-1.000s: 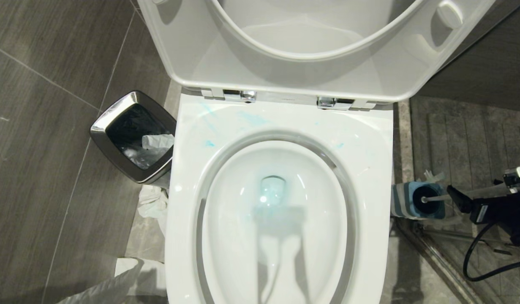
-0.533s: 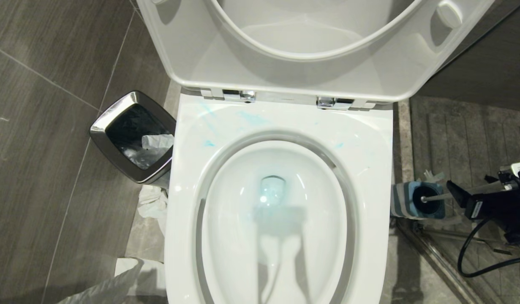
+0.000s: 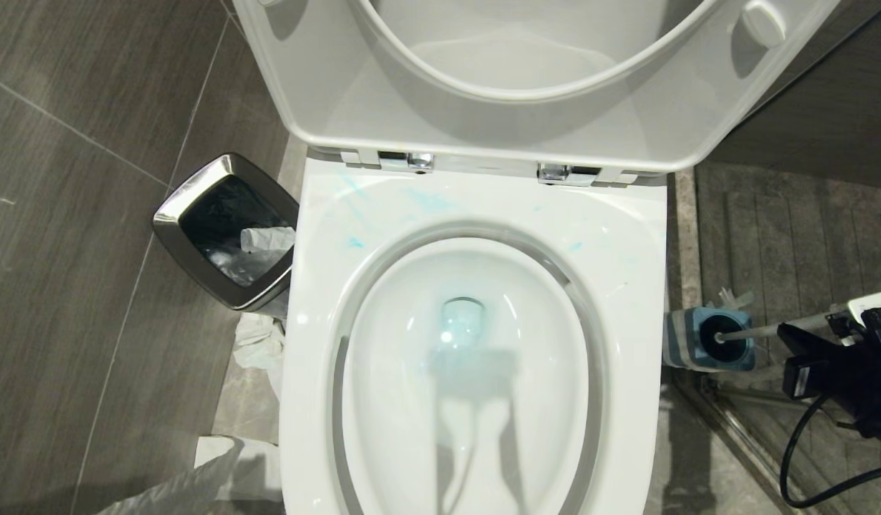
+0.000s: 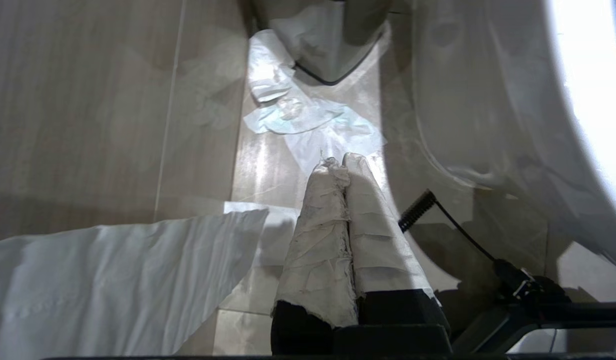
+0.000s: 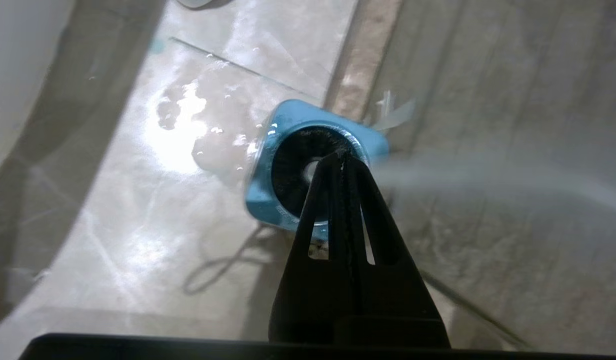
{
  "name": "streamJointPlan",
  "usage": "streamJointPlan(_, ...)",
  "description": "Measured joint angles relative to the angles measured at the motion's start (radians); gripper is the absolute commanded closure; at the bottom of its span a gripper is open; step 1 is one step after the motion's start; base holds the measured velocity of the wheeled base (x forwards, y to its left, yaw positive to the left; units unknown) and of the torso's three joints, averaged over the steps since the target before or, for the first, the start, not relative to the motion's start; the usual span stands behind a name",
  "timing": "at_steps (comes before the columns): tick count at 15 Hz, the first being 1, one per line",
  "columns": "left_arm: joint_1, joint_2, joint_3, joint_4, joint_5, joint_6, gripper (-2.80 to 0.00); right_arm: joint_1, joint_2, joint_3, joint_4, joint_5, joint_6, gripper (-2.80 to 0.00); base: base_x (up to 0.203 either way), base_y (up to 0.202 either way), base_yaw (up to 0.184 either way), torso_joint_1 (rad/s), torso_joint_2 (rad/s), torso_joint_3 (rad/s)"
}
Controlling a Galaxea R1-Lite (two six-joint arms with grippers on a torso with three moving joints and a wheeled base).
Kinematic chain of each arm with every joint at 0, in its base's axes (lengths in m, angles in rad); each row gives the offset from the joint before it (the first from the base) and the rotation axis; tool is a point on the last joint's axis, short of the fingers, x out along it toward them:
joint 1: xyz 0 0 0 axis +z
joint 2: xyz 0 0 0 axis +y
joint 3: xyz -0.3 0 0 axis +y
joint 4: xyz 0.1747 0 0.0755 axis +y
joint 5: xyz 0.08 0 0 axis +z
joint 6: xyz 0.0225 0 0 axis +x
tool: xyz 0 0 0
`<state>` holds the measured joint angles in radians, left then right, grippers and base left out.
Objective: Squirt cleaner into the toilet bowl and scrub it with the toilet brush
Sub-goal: Scrub the toilet bowl
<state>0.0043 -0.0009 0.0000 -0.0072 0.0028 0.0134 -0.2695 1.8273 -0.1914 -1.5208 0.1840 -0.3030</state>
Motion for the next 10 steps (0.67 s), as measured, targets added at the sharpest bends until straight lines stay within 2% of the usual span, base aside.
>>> streamJointPlan(6,0.000,0.000,0.000,0.000,0.000,0.000,0.00,-0.004,-0.028,0.028,-0.001,-0.002,0.013,0.00,0.000,0.000,0.000,0.000,0.00,0.000)
streamJointPlan(10,0.000,0.000,0.000,0.000,0.000,0.000,0.00,-0.001,-0.077,0.146,0.000,0.007,0.025,0.00,0.000,0.000,0.000,0.000,0.00,0.000)
